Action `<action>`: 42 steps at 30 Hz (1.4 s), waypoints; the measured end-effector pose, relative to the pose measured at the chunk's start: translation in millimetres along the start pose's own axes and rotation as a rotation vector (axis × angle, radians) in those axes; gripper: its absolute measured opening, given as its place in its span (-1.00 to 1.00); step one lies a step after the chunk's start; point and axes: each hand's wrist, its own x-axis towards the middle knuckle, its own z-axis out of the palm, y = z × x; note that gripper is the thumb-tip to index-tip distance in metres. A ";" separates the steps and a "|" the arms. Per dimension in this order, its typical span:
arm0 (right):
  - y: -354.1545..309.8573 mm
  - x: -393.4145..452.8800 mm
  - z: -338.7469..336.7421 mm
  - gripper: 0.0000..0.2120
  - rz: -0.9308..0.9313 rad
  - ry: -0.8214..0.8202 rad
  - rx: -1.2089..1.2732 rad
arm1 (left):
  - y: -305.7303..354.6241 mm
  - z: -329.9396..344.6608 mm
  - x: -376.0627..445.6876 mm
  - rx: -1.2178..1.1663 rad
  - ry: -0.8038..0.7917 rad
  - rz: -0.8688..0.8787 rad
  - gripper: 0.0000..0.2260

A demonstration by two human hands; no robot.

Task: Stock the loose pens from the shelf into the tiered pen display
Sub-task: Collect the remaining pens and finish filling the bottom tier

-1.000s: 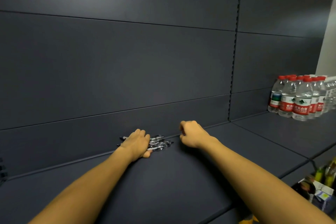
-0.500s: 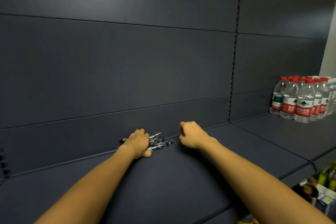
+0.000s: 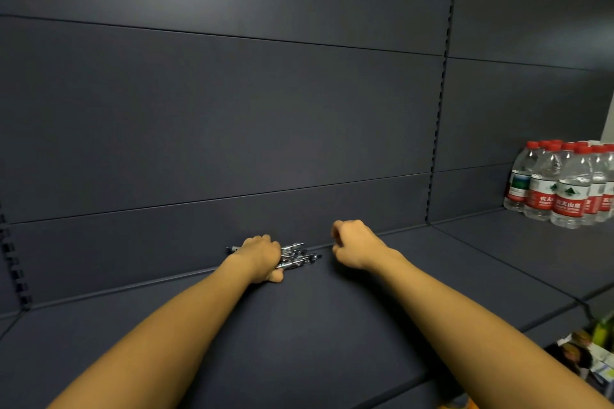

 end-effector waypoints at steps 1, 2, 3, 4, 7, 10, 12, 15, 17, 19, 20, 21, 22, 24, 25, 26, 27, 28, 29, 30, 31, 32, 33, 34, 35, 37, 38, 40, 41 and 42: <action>1.1 -0.7 -1.4 -0.79 0.001 0.003 0.003 | 1.6 -3.7 0.4 0.007 -0.018 -0.004 -0.56; 2.3 -1.4 -2.6 -0.79 0.000 0.005 0.004 | 3.2 -7.4 0.6 0.014 -0.033 -0.008 -0.57; 3.6 -2.6 -3.6 -0.79 -0.002 0.006 0.005 | 4.7 -10.4 0.7 0.016 -0.045 -0.012 -0.57; 5.0 -3.5 -4.5 -0.79 -0.003 0.006 0.006 | 4.7 -12.4 1.3 0.005 -0.054 -0.013 -0.57; 9.9 -6.5 -8.0 -0.83 -0.011 0.005 0.000 | -0.6 -10.9 2.1 -0.065 -0.051 -0.014 -0.55; 16.3 -7.9 -12.7 -0.83 0.002 0.009 0.006 | -4.1 -3.5 0.3 -0.114 -0.016 -0.009 -0.54; 20.6 -8.5 -14.9 -0.80 0.019 0.008 0.015 | -3.0 0.8 -4.1 -0.100 0.022 0.007 -0.57; 25.4 -8.1 -15.1 -0.80 0.037 0.003 0.018 | -5.4 7.5 -6.2 -0.087 0.043 0.032 -0.57; 25.7 -7.4 -14.6 -0.82 0.040 0.003 0.018 | -7.9 7.3 -7.2 -0.104 0.023 0.031 -0.55; 24.4 -6.4 -14.3 -0.83 0.037 0.005 0.020 | -8.5 2.2 -9.8 -0.124 -0.019 0.041 -0.54; 23.7 -6.0 -14.4 -0.83 0.037 0.006 0.023 | -7.8 -1.6 -11.7 -0.143 -0.032 0.047 -0.55; 22.8 -5.9 -14.4 -0.84 0.037 0.007 0.026 | -6.5 -6.0 -14.8 -0.151 -0.041 0.042 -0.56; 22.1 -5.6 -14.4 -0.84 0.036 0.009 0.030 | -5.3 -9.2 -16.8 -0.141 -0.037 0.039 -0.57; 20.8 -6.1 -13.8 -0.84 0.034 0.012 0.037 | -2.6 -13.3 -19.8 -0.114 -0.047 0.016 -0.58; 19.8 -6.8 -13.1 -0.85 0.032 0.010 0.039 | -1.5 -14.9 -20.6 -0.124 -0.064 -0.001 -0.58; 19.0 -7.9 -12.2 -0.85 0.032 0.006 0.041 | -0.4 -17.1 -21.1 -0.143 -0.084 -0.016 -0.59; 18.4 -9.3 -11.3 -0.85 0.031 0.002 0.041 | 0.6 -19.8 -21.6 -0.169 -0.113 -0.034 -0.59; 18.0 -10.9 -10.4 -0.85 0.031 -0.002 0.044 | 1.2 -23.0 -22.5 -0.197 -0.153 -0.052 -0.60; 18.0 -12.6 -9.5 -0.85 0.030 -0.003 0.046 | 1.6 -26.5 -23.2 -0.229 -0.190 -0.071 -0.61; 18.3 -14.1 -8.9 -0.85 0.030 -0.005 0.049 | 1.4 -29.2 -23.5 -0.264 -0.219 -0.091 -0.63; 18.9 -15.8 -8.5 -0.85 0.031 -0.006 0.052 | 1.5 -31.5 -24.1 -0.296 -0.242 -0.112 -0.62; 19.9 -17.6 -8.3 -0.85 0.033 -0.007 0.055 | 2.1 -32.4 -24.6 -0.311 -0.254 -0.130 -0.60; 21.2 -19.4 -8.7 -0.84 0.033 -0.007 0.056 | 3.7 -32.5 -25.1 -0.312 -0.257 -0.144 -0.61; 22.8 -21.0 -9.5 -0.85 0.033 -0.006 0.056 | 6.0 -32.0 -25.5 -0.309 -0.246 -0.152 -0.64; 24.6 -22.6 -10.5 -0.85 0.033 -0.007 0.054 | 8.6 -30.9 -26.0 -0.302 -0.226 -0.155 -0.66; 28.1 -24.8 -13.5 -0.85 0.036 -0.012 0.048 | 15.0 -29.9 -27.9 -0.260 -0.175 -0.144 -0.68; 29.5 -25.3 -15.0 -0.86 0.038 -0.013 0.046 | 18.0 -30.0 -29.8 -0.219 -0.140 -0.133 -0.70; 31.7 -26.0 -17.7 -0.87 0.036 -0.010 0.043 | 22.8 -31.0 -34.2 -0.111 -0.052 -0.105 -0.71; 32.0 -26.2 -18.5 -0.88 0.033 -0.007 0.042 | 24.5 -31.1 -35.5 -0.057 -0.008 -0.091 -0.73; 31.6 -26.2 -19.1 -0.88 0.030 -0.005 0.043 | 25.4 -30.0 -36.2 -0.016 0.031 -0.078 -0.75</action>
